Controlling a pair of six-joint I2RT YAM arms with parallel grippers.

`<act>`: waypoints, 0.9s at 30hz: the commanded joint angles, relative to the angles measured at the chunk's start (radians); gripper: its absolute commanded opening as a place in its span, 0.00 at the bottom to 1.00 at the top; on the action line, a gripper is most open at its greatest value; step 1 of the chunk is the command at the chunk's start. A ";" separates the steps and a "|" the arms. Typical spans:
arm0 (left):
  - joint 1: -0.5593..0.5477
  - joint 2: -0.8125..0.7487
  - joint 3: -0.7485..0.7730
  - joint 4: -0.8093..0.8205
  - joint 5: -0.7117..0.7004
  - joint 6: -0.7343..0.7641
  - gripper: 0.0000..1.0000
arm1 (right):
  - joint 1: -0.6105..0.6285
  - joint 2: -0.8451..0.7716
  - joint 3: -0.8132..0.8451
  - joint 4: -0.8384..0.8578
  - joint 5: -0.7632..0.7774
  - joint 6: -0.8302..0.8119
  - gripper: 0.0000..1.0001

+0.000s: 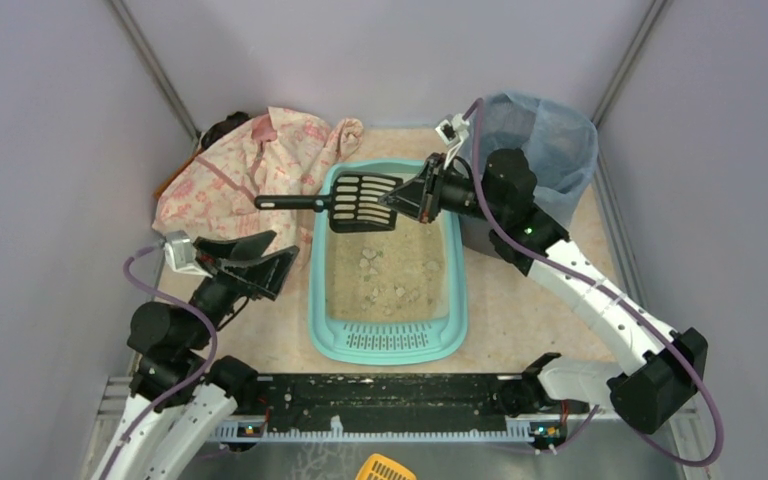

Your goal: Clean the litter box

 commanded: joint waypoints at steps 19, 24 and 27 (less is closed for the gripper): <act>0.001 0.231 0.138 0.330 0.379 -0.001 0.82 | 0.004 -0.131 -0.067 -0.065 -0.065 -0.049 0.00; 0.000 0.239 0.142 0.338 0.400 -0.002 0.75 | 0.004 -0.144 -0.074 -0.111 -0.079 -0.073 0.00; 0.001 0.242 0.137 0.349 0.419 -0.008 0.71 | 0.004 -0.152 -0.077 -0.111 -0.089 -0.071 0.00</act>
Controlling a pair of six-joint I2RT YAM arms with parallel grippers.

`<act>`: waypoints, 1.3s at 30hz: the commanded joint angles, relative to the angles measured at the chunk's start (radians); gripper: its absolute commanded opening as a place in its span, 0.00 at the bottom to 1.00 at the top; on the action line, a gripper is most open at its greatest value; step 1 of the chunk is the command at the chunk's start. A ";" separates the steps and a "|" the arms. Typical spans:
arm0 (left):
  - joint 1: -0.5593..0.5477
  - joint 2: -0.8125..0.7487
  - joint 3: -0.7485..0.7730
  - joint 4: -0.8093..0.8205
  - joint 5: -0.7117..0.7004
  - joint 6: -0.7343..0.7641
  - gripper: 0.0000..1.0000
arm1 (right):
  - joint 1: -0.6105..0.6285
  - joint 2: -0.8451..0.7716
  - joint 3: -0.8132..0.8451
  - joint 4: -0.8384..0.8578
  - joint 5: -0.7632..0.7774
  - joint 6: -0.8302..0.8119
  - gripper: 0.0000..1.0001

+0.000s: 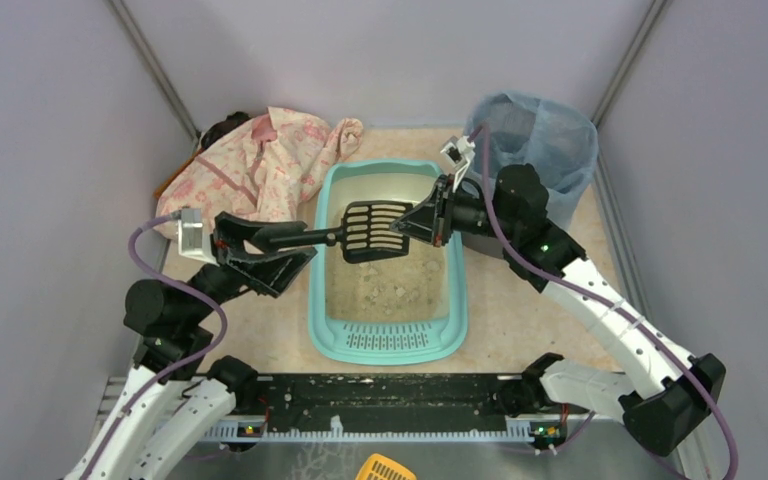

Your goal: Clean the litter box

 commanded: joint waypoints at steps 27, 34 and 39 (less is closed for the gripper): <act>0.001 -0.020 -0.020 0.010 0.155 -0.012 0.45 | 0.003 -0.034 0.022 0.032 -0.009 -0.009 0.00; 0.001 -0.018 -0.031 0.014 0.168 -0.026 0.59 | 0.003 -0.010 0.046 0.043 -0.008 -0.012 0.00; 0.001 -0.028 -0.037 0.009 0.163 -0.021 0.60 | 0.003 -0.004 0.046 0.048 -0.011 -0.011 0.00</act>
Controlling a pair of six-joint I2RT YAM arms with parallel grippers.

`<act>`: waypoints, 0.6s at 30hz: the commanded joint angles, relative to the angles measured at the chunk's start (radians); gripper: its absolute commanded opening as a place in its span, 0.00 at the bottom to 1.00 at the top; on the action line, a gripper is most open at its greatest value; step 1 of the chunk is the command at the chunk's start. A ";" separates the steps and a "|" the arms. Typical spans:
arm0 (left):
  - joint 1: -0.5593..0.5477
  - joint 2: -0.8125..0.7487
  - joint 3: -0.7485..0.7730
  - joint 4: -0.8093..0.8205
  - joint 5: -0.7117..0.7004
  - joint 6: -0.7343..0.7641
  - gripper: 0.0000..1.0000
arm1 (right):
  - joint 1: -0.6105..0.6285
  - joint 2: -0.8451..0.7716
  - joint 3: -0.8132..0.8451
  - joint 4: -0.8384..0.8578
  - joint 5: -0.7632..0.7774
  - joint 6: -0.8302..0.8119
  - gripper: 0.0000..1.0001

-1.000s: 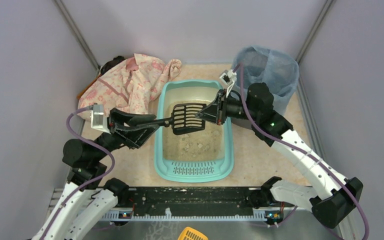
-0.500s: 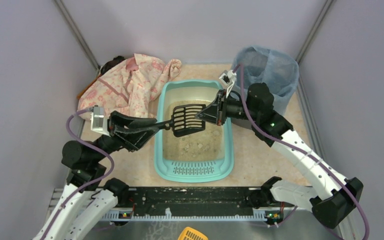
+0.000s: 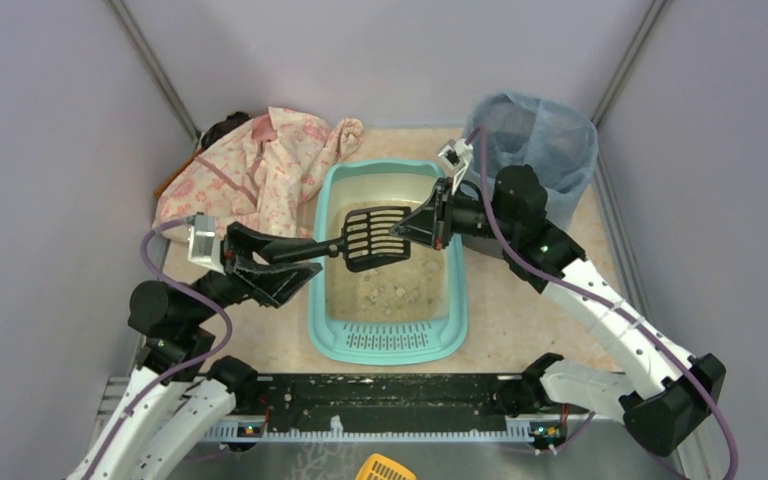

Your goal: Clean the litter box

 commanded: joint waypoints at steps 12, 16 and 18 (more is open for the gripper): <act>0.001 -0.011 0.003 0.012 0.017 0.009 0.15 | 0.001 -0.005 0.045 0.070 0.015 -0.004 0.00; 0.001 -0.010 0.009 0.008 0.014 0.008 0.00 | 0.001 -0.009 0.042 0.070 0.015 -0.002 0.00; 0.002 -0.013 0.008 0.007 0.006 0.006 0.00 | 0.001 -0.010 0.040 0.070 0.014 -0.002 0.00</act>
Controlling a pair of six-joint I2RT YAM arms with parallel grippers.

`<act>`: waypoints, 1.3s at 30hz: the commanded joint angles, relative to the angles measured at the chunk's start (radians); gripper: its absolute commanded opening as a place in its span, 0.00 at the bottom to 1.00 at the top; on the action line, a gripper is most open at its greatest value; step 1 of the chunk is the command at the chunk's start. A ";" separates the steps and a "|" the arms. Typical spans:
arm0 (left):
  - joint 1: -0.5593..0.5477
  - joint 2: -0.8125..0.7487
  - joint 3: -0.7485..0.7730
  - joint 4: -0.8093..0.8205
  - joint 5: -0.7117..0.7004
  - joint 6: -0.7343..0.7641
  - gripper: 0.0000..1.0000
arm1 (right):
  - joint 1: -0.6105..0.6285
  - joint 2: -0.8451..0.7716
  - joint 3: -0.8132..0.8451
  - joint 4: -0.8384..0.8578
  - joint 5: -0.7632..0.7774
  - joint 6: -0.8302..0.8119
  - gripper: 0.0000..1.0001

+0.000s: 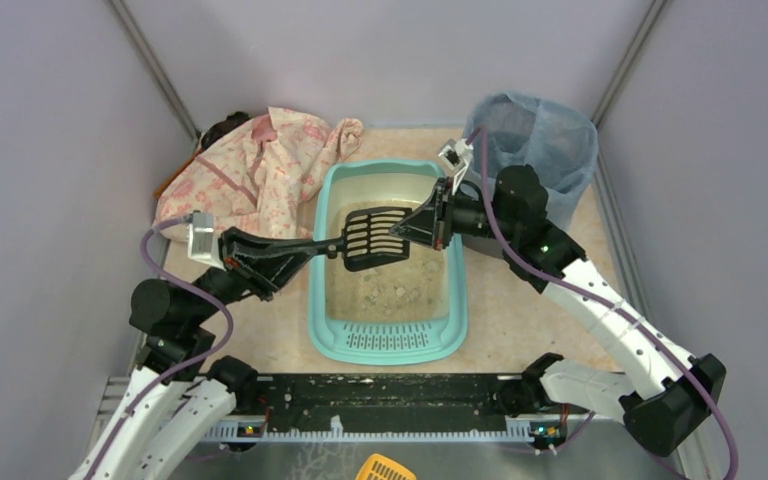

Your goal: Clean the litter box

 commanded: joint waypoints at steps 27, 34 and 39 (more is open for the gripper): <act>-0.011 0.578 0.304 -0.526 -0.403 0.149 0.00 | -0.004 -0.182 -0.003 -0.102 0.499 -0.158 0.77; -0.085 0.770 0.432 -0.589 -0.585 0.216 0.00 | -0.005 -0.184 -0.041 -0.087 0.465 -0.139 0.77; -0.161 0.841 0.529 -0.674 -0.735 0.245 0.00 | -0.005 -0.191 -0.060 -0.082 0.458 -0.131 0.77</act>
